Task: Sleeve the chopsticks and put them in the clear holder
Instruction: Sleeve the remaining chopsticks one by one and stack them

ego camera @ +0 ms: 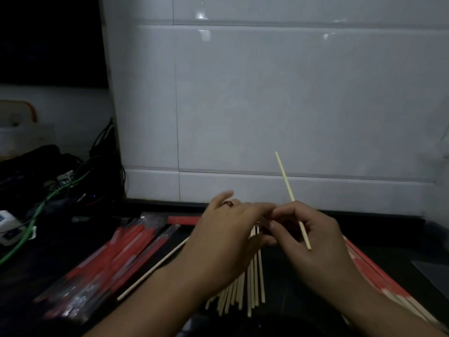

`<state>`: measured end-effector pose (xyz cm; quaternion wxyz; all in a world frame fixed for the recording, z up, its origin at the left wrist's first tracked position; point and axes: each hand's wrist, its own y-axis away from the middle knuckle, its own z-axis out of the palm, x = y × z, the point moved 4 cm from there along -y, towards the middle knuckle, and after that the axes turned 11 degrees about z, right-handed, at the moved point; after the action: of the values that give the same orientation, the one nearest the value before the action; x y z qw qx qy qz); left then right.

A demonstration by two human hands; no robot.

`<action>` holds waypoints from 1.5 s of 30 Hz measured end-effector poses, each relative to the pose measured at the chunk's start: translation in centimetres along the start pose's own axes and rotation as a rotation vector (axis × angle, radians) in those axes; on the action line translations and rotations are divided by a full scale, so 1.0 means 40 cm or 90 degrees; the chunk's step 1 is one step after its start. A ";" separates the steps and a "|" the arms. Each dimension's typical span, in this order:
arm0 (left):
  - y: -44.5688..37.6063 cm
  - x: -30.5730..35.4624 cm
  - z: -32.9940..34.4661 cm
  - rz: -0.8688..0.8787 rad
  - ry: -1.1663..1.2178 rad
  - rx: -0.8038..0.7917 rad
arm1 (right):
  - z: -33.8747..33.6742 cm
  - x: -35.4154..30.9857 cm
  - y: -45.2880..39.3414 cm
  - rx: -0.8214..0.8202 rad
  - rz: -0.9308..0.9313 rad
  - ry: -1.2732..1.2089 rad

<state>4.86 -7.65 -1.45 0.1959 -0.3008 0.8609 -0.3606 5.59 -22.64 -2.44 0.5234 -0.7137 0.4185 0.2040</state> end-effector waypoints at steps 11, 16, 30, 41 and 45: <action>0.039 -0.112 -0.060 -0.341 0.183 0.063 | -0.031 -0.007 -0.025 0.007 0.163 -0.299; 0.043 -0.121 -0.046 -0.368 0.240 -0.027 | -0.092 0.021 -0.051 0.156 0.268 -0.400; 0.043 -0.110 -0.034 -0.342 0.409 -0.046 | -0.117 0.070 -0.067 0.219 0.360 -0.561; 0.042 -0.098 -0.037 -0.324 0.358 -0.086 | -0.123 0.067 -0.067 0.248 0.344 -0.524; 0.041 -0.093 -0.038 -0.325 0.360 -0.091 | -0.117 0.061 -0.067 0.235 0.319 -0.504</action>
<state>6.15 -3.51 -1.20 -0.1669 -0.4069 0.8013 -0.4055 8.45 -27.58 -0.96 0.6943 -0.3544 0.3756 0.5013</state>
